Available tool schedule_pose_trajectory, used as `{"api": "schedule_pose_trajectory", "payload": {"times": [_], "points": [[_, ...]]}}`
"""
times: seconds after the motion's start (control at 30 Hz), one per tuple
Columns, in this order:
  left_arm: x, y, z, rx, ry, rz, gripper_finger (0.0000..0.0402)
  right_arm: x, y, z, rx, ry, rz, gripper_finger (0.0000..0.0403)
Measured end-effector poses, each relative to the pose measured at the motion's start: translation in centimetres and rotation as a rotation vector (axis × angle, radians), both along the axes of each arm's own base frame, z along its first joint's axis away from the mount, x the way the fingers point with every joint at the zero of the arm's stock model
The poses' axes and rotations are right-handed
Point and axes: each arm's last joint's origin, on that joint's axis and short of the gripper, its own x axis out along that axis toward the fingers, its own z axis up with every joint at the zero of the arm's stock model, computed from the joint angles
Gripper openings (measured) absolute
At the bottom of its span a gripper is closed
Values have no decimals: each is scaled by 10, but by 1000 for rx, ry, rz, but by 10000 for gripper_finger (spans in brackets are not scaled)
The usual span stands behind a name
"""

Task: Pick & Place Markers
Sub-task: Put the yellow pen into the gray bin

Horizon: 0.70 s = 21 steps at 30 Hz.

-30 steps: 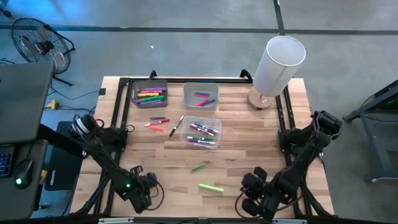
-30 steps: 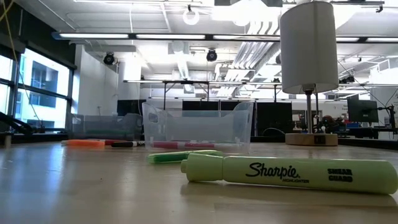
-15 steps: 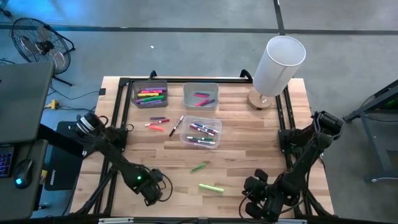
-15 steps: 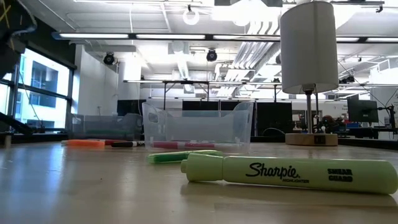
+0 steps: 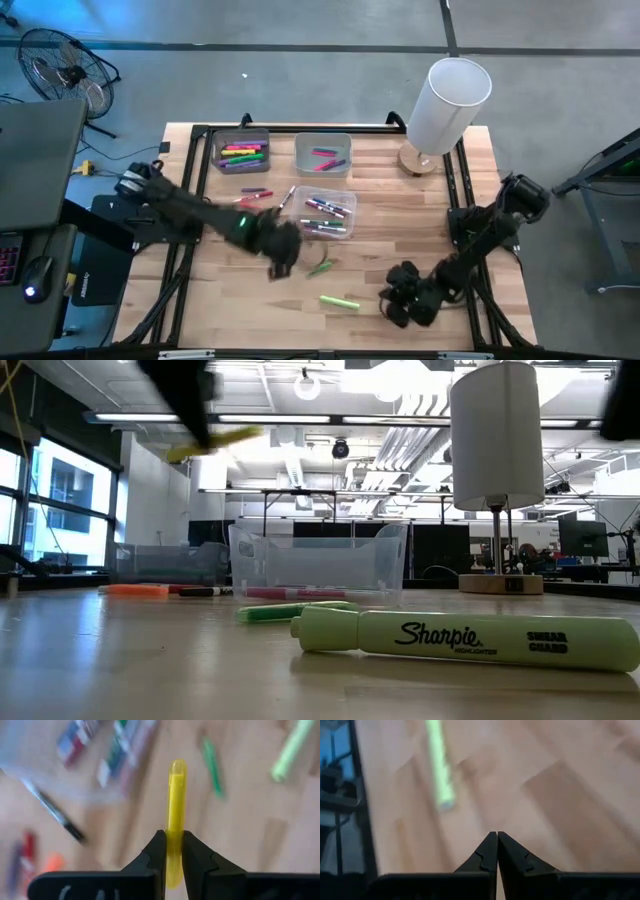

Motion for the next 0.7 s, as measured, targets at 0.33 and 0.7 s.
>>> {"api": "schedule_pose_trajectory", "payload": {"times": [0.33, 0.7], "points": [[50, 192, 20, 102, -186, -103, 28, 8, -91, 7, 12, -142, -185, 0], [73, 332, -19, 62, -208, -96, 28, 3, -145, 26, 7, -254, -345, 0]]}}
